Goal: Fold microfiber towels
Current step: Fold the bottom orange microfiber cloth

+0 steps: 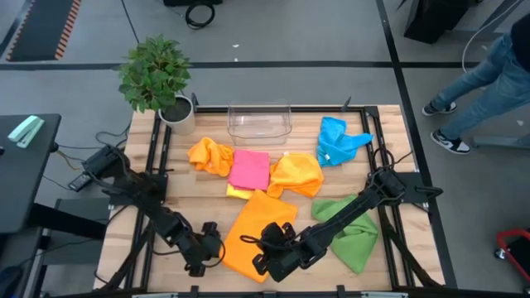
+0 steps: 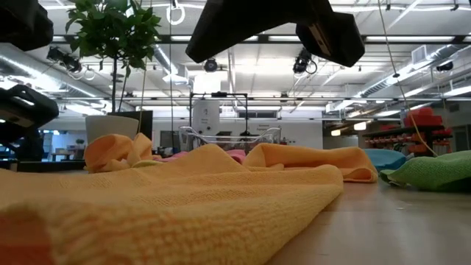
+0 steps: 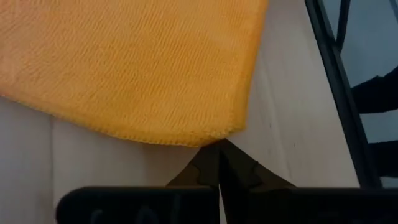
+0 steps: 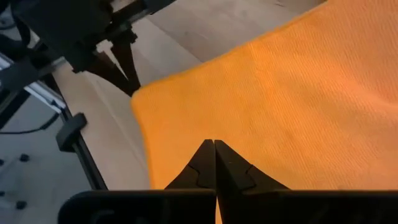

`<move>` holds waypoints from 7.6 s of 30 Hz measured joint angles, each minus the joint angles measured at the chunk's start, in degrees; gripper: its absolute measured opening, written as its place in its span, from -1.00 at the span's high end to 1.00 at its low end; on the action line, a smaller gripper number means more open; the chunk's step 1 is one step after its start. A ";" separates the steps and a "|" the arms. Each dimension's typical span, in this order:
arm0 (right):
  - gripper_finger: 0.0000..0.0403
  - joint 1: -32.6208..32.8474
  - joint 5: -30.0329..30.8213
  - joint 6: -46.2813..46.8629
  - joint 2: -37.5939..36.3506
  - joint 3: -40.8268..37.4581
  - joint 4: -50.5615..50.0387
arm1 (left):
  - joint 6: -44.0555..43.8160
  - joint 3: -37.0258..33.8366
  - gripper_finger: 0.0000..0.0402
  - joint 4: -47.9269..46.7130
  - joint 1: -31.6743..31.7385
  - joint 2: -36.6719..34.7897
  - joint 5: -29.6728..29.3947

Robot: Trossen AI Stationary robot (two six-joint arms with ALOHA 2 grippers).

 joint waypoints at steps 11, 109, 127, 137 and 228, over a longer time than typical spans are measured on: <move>0.99 0.01 -1.39 -1.30 0.00 0.00 -0.87 | 4.26 3.61 0.96 -0.72 0.98 -0.85 0.06; 0.98 -0.35 -11.60 1.50 10.99 0.02 7.22 | 2.70 3.13 0.98 -9.46 0.67 1.49 4.37; 0.98 -0.50 -11.46 1.06 11.02 0.02 7.20 | 5.68 3.14 0.98 -7.88 3.65 -4.27 -3.22; 0.98 -0.70 -10.99 0.78 11.04 0.00 7.20 | 2.41 3.13 0.97 -4.50 2.91 0.63 3.66; 0.98 1.48 -19.11 21.38 6.76 -0.96 -8.23 | 16.05 3.55 0.97 -4.08 25.37 4.84 11.87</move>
